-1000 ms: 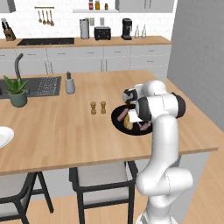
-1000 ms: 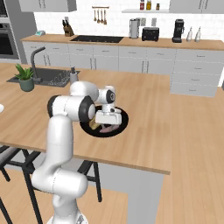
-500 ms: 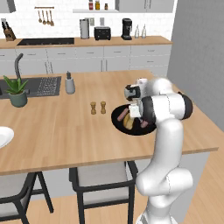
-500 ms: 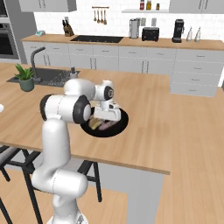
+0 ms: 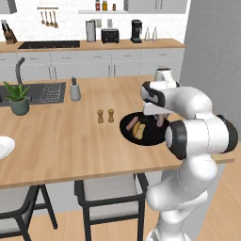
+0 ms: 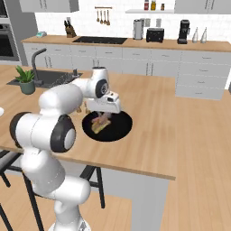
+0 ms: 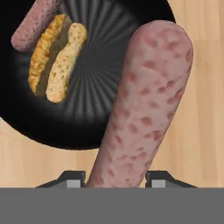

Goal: Place one bun and one sausage from the bowl on each plate.

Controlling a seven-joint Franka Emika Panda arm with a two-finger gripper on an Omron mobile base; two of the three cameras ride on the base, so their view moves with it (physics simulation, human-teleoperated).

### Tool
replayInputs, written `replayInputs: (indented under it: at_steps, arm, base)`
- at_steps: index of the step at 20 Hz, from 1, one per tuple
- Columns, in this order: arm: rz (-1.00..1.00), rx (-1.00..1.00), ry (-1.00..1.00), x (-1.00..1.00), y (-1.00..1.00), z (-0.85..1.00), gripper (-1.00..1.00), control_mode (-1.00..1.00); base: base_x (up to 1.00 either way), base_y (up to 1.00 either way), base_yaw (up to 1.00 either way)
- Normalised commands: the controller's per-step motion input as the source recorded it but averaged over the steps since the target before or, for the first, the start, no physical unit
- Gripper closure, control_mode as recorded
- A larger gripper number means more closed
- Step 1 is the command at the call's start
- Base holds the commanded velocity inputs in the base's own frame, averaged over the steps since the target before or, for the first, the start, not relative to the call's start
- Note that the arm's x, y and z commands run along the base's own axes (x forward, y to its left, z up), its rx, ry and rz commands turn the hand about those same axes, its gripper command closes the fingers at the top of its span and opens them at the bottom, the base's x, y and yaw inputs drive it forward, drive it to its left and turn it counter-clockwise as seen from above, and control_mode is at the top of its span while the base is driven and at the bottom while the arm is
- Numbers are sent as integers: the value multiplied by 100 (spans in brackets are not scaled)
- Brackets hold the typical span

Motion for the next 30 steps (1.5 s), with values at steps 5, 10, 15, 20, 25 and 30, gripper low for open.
replayInputs:
  at_steps: [5,10,15,20,25,30]
  arm:
    - [18,15,-43,-100,11,77,100,-100]
    - [1,3,-1,-88,7,12,100,-100]
    - [0,-6,18,-25,20,7,100,-100]
    - [0,-2,17,-2,5,0,100,-100]
    - [0,0,0,-7,6,-2,100,-100]
    - [0,0,0,-8,9,-1,100,100]
  base:
    - [0,0,0]
    - [0,0,0]
    - [0,0,0]
    - [0,0,0]
    - [0,0,0]
    - [-45,65,0]
